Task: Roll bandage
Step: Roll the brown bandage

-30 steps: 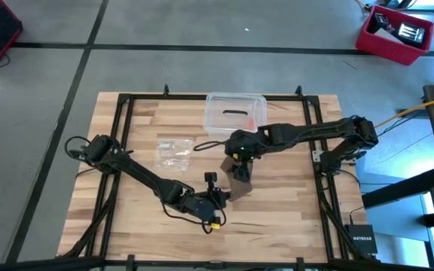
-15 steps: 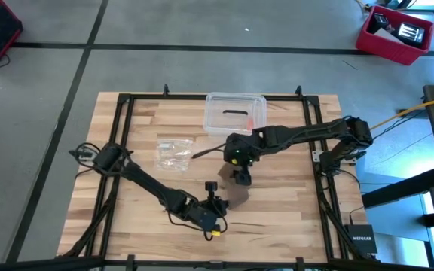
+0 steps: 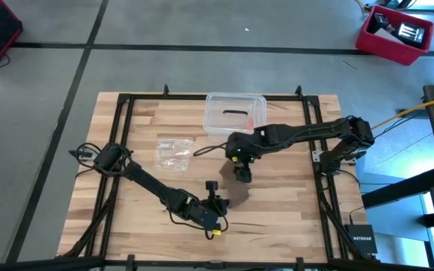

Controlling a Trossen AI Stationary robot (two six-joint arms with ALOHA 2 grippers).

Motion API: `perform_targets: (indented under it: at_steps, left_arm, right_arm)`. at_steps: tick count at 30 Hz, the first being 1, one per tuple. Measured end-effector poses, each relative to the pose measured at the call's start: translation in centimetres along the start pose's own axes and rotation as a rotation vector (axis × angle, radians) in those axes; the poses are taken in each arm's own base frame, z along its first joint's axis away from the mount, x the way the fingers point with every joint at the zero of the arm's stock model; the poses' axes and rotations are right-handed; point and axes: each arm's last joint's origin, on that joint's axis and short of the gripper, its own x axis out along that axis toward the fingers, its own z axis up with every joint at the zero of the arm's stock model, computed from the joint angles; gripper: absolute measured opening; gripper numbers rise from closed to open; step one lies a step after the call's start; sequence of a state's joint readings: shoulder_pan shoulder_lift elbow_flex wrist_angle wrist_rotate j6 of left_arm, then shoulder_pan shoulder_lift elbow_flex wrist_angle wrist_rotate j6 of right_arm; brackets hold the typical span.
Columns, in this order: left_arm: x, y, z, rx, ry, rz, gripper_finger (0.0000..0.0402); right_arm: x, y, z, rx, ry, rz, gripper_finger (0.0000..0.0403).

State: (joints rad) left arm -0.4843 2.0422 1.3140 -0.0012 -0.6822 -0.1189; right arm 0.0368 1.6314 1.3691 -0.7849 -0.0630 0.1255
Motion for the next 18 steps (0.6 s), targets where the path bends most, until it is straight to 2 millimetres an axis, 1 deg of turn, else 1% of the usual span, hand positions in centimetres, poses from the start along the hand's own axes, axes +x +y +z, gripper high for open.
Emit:
perform_targets:
  at_steps: [1,3,5,7,9,12,15,18]
  left_arm:
    - [0.0,0.0,0.1,0.002,-0.004,0.001,0.0000]
    - [0.0,0.0,0.1,0.005,-0.011,0.002,0.0000]
    - [0.0,0.0,0.1,0.006,-0.009,0.001,0.0000]
    - [0.0,0.0,0.1,0.006,-0.011,0.000,0.0000]
    - [0.0,-0.1,0.1,0.004,-0.013,-0.001,0.0000]
    - [0.0,0.0,0.2,0.003,-0.015,-0.001,0.0000]
    - [-0.1,0.1,0.3,0.013,-0.017,0.000,0.0000]
    - [-0.6,0.4,0.9,0.040,-0.031,-0.001,0.0000]
  right_arm:
    - [0.0,0.1,0.1,-0.007,-0.014,-0.001,0.0293]
    - [0.0,0.3,0.1,-0.038,-0.010,0.061,0.0293]
    - [-0.1,0.4,-0.4,-0.086,0.041,0.132,0.0293]
    - [-0.5,0.4,-1.3,-0.145,0.126,0.168,0.0293]
    - [-1.1,0.4,-2.1,-0.163,0.193,0.167,0.0293]
    - [-1.5,0.3,-2.3,-0.126,0.200,0.127,0.0293]
    - [-2.7,0.5,-3.0,-0.110,0.237,0.125,0.0293]
    - [-4.7,1.3,-3.8,-0.139,0.222,0.128,0.0293]
